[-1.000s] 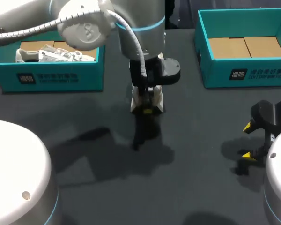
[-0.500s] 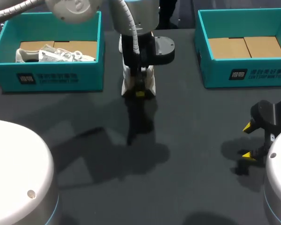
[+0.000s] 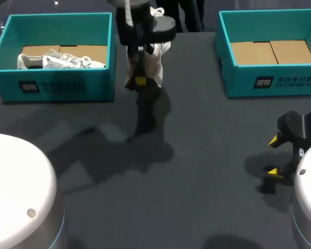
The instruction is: Take the shoe out of the shoebox, open the shoe tongue, remove and reinsert the insole, then place the shoe into the shoebox
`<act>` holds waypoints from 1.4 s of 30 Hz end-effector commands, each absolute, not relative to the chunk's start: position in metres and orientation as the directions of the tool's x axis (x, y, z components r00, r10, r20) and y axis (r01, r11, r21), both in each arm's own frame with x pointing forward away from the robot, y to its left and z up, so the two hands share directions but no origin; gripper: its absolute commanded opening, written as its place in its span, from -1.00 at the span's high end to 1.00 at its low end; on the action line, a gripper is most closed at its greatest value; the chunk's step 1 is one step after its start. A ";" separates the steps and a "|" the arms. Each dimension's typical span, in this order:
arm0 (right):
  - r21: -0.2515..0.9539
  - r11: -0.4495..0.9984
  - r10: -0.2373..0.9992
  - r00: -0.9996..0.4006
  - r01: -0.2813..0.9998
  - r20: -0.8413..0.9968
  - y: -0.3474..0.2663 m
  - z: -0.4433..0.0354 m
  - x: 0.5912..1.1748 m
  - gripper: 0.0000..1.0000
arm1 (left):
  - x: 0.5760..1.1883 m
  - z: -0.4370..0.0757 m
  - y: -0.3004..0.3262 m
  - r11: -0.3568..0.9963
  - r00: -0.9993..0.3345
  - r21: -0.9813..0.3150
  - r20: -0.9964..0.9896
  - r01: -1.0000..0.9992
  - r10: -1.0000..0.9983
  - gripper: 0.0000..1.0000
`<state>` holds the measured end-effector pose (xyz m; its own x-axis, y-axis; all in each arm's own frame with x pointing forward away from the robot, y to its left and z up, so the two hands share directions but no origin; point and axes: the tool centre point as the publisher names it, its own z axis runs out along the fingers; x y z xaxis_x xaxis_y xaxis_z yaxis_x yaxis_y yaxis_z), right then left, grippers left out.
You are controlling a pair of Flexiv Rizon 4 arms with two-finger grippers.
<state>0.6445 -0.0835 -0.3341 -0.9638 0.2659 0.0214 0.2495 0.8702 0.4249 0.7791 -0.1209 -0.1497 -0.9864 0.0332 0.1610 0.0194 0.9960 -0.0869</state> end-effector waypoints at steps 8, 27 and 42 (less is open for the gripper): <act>0.424 0.871 0.267 -0.963 0.249 0.018 -0.083 -0.333 0.642 -1.00 | 0.852 -0.121 -0.017 0.996 -0.992 -0.078 0.122 -0.044 -0.034 1.00; 0.424 0.871 0.267 -0.963 0.249 0.018 -0.083 -0.333 0.642 -1.00 | 0.929 -0.126 0.072 0.991 -0.991 -0.005 0.038 -0.131 -0.131 1.00; 0.424 0.871 0.267 -0.963 0.249 0.018 -0.083 -0.333 0.642 -1.00 | 0.957 -0.136 0.103 0.991 -0.990 0.011 0.049 -0.130 -0.130 1.00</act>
<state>0.6445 -0.0835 -0.3341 -0.9638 0.2659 0.0213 0.2495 0.8702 0.4249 0.9392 0.0878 -0.1322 -0.9903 -0.1359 0.0291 -0.1352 0.9905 0.0257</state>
